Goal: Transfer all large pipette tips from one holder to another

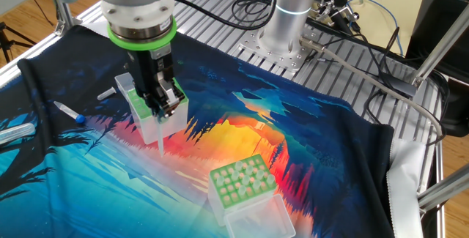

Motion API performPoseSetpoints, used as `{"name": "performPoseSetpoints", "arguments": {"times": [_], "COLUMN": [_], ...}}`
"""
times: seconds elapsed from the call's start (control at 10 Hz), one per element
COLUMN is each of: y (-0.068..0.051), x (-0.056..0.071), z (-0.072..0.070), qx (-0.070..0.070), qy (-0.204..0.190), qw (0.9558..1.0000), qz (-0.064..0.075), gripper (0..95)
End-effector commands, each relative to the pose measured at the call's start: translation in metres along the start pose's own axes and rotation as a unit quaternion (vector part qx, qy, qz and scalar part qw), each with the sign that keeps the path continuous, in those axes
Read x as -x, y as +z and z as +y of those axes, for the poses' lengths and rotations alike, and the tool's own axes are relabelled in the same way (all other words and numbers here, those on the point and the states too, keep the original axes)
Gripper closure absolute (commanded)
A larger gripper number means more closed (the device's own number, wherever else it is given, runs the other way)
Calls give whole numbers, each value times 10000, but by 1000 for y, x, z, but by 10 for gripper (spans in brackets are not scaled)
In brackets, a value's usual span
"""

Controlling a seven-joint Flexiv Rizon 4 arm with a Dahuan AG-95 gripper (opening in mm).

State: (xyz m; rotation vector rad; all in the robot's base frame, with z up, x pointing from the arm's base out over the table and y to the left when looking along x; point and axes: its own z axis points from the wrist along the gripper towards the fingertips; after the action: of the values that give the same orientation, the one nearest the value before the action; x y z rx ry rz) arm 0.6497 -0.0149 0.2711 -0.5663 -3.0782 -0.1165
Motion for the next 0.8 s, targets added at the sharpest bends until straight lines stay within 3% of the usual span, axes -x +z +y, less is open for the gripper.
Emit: {"name": "performPoseSetpoints", "arguments": {"times": [0.1,0.4,0.6,0.8], "y": [-1,-3,-9,-23], "x": [3,2,-6,-17], "z": [1,-5,-29,-57], "qx": [7,2,20,27], "qy": [6,-108,-273,-419], "qw": [10000,9999,9996,9991], "qz": [28,-10,-15,39], "gripper": [950,950,950,950]}}
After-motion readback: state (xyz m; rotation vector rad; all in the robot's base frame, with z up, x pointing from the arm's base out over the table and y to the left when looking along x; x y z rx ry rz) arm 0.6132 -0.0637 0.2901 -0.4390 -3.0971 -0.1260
